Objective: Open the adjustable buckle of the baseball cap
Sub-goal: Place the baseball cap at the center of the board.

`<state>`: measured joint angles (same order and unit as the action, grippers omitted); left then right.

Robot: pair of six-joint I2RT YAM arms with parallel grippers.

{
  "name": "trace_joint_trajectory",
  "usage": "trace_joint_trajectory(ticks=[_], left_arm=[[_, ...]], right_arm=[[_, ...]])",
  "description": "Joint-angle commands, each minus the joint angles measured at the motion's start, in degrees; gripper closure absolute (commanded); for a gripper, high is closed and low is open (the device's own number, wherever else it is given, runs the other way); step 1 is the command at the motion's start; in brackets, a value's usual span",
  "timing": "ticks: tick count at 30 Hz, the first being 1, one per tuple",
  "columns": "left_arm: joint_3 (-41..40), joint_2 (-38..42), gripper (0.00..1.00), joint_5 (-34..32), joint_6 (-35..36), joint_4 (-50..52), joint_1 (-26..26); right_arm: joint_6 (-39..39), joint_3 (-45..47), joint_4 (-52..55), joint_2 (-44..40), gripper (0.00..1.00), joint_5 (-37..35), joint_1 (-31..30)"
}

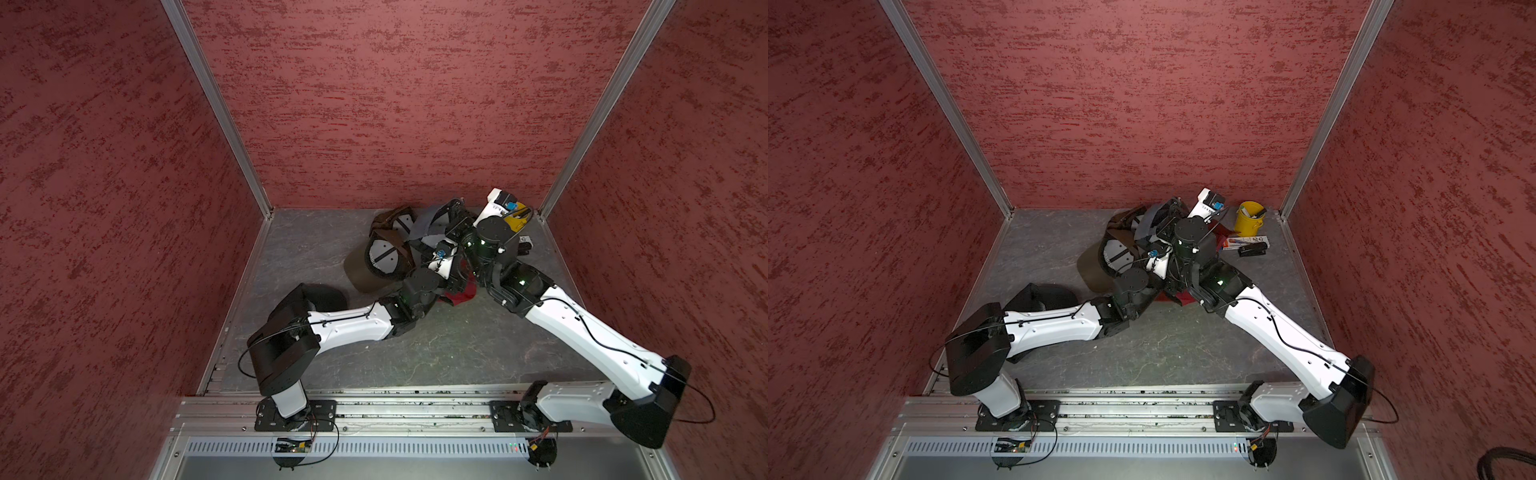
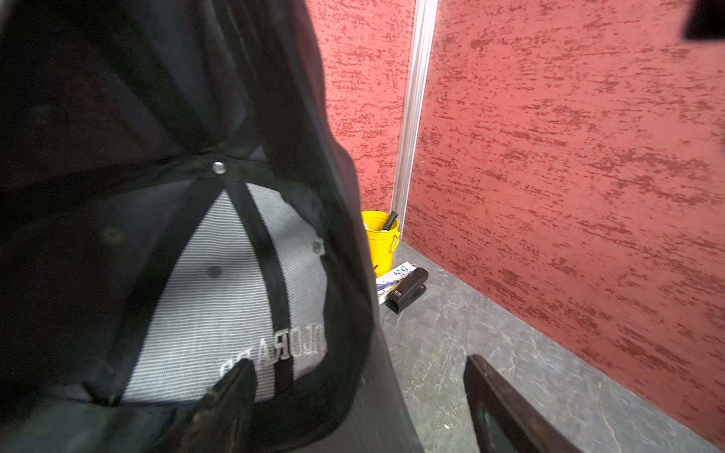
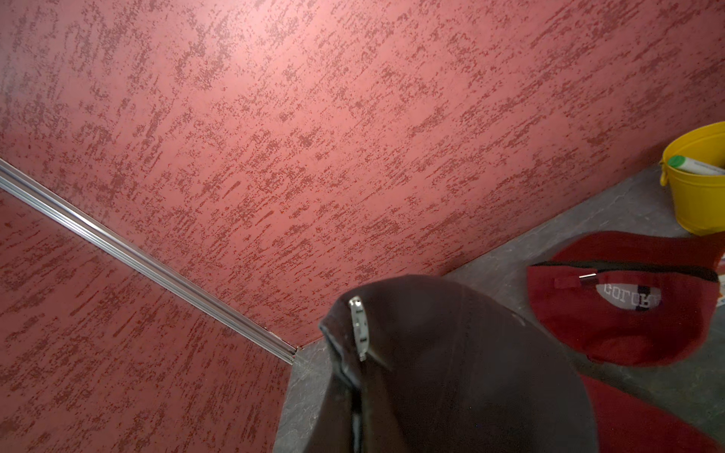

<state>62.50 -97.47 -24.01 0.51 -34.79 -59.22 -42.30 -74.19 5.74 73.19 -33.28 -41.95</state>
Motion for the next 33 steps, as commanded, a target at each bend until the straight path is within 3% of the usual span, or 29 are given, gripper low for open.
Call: trace_joint_trajectory(ticks=[1,10,17,22,25,27,33], left_arm=[[2.0,-0.9,0.24,-3.4,2.2,-0.8,-0.4],[-1.0,2.0,0.73,-1.2,4.1,1.9,0.3],[-2.1,7.0,0.98,6.2,2.8,9.8,1.3],[-0.9,9.8,1.0,15.3,-1.1,16.7,2.9],[1.1,9.7,1.0,22.7,-5.7,20.1,4.6],[3.0,8.7,1.0,27.1,-8.5,21.6,5.6],[13.4,1.7,1.0,34.6,-18.0,27.2,6.4]], right_arm=[[-2.1,0.5,-1.5,-2.4,1.0,0.6,-0.1],[-1.3,2.4,-3.9,-3.2,1.0,2.3,0.1],[3.5,5.2,-7.1,-4.5,1.0,2.7,0.4],[9.2,6.8,-8.0,-6.8,0.84,3.9,2.0],[14.5,7.7,-8.2,-9.6,0.57,3.9,3.2],[18.3,8.1,-7.5,-12.4,0.47,2.7,4.1],[25.4,9.2,-1.1,-22.4,0.36,-6.5,5.9]])
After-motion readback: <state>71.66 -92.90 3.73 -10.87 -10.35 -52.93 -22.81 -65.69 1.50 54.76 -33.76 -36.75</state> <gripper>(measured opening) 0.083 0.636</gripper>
